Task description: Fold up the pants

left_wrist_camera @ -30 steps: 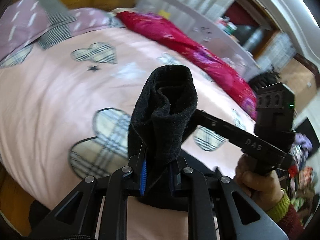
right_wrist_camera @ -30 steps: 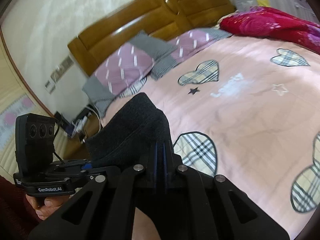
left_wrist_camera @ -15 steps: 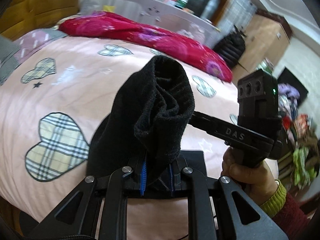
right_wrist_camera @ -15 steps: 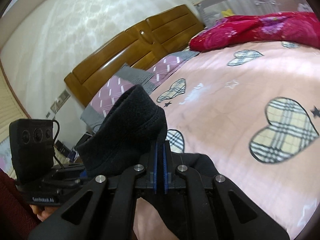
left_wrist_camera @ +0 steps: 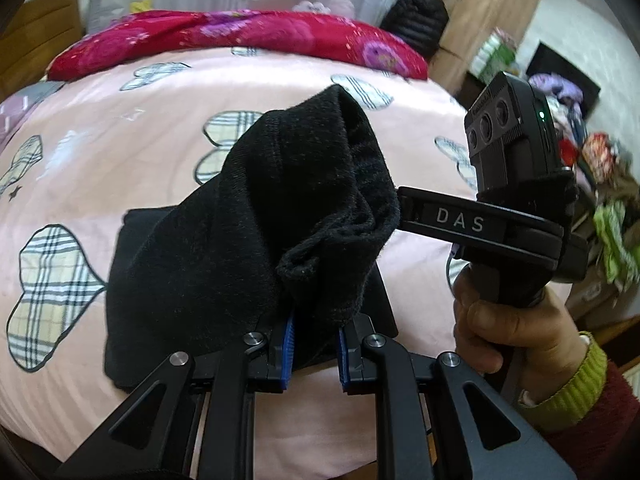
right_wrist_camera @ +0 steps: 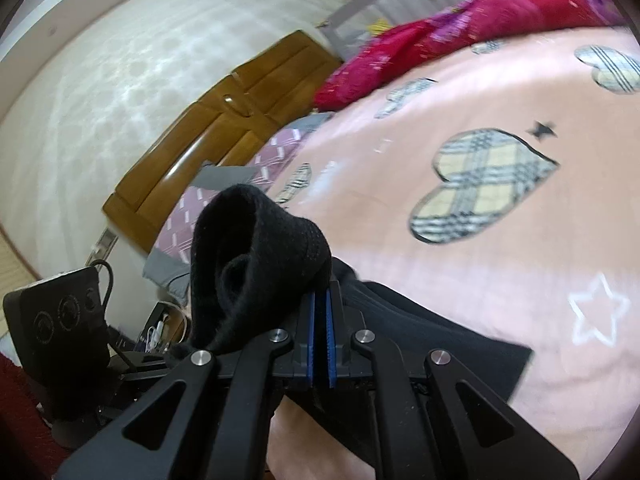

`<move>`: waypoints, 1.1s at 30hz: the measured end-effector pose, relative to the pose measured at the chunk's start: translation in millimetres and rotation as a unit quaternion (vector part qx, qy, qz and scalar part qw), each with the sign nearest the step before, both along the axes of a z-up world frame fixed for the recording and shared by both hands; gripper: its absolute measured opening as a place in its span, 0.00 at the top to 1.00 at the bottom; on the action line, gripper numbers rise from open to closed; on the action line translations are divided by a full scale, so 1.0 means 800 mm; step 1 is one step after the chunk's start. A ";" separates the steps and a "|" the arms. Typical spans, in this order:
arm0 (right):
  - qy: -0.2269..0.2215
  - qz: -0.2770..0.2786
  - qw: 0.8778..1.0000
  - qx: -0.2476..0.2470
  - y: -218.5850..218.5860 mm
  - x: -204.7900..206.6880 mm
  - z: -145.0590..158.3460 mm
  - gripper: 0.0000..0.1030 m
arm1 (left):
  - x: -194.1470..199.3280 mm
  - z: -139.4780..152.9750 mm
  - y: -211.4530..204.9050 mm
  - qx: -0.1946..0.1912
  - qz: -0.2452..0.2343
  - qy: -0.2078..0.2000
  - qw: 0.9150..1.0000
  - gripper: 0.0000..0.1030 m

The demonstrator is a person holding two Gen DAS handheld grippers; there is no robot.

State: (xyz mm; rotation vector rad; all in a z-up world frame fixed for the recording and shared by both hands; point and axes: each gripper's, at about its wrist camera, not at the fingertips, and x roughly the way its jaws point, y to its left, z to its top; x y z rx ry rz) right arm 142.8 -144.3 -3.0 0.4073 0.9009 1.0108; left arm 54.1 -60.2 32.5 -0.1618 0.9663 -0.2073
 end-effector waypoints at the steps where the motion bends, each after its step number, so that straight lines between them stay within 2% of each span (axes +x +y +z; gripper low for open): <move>1: 0.008 -0.008 1.000 -0.002 -0.007 0.001 -0.008 0.94 | 0.003 -0.006 -0.004 0.001 -0.005 0.004 1.000 0.84; 7: 0.024 -0.047 0.998 -0.029 -0.032 0.002 -0.030 0.94 | 0.017 -0.032 -0.012 0.016 -0.009 0.021 1.000 0.82; 10: 0.022 -0.079 0.995 -0.052 -0.045 0.001 -0.030 0.94 | 0.021 -0.039 -0.008 0.001 -0.014 0.035 0.999 0.79; 18: 0.025 -0.137 0.987 -0.083 -0.075 -0.017 -0.022 0.94 | 0.002 -0.029 -0.004 -0.028 -0.046 0.030 0.998 0.58; 21: 0.023 -0.147 0.984 -0.094 -0.081 -0.027 -0.017 0.92 | -0.009 -0.023 0.000 -0.035 -0.049 0.026 0.998 0.57; 23: 0.021 -0.152 0.983 -0.103 -0.081 -0.031 -0.014 0.85 | -0.013 -0.017 0.003 -0.038 -0.047 0.023 0.998 0.53; 24: 0.022 -0.156 0.982 -0.105 -0.081 -0.033 -0.012 0.68 | -0.016 -0.014 0.006 -0.040 -0.045 0.020 0.998 0.52; 25: 0.024 -0.160 0.981 -0.107 -0.082 -0.034 -0.011 0.46 | -0.016 -0.011 0.010 -0.041 -0.043 0.018 0.998 0.52; 26: 0.023 -0.165 0.980 -0.107 -0.082 -0.035 -0.009 0.36 | -0.018 -0.008 0.015 -0.042 -0.038 0.015 0.998 0.52; 33: 0.013 -0.176 0.980 -0.097 -0.080 -0.052 0.006 0.36 | -0.026 0.002 0.057 -0.051 0.009 0.008 0.999 0.49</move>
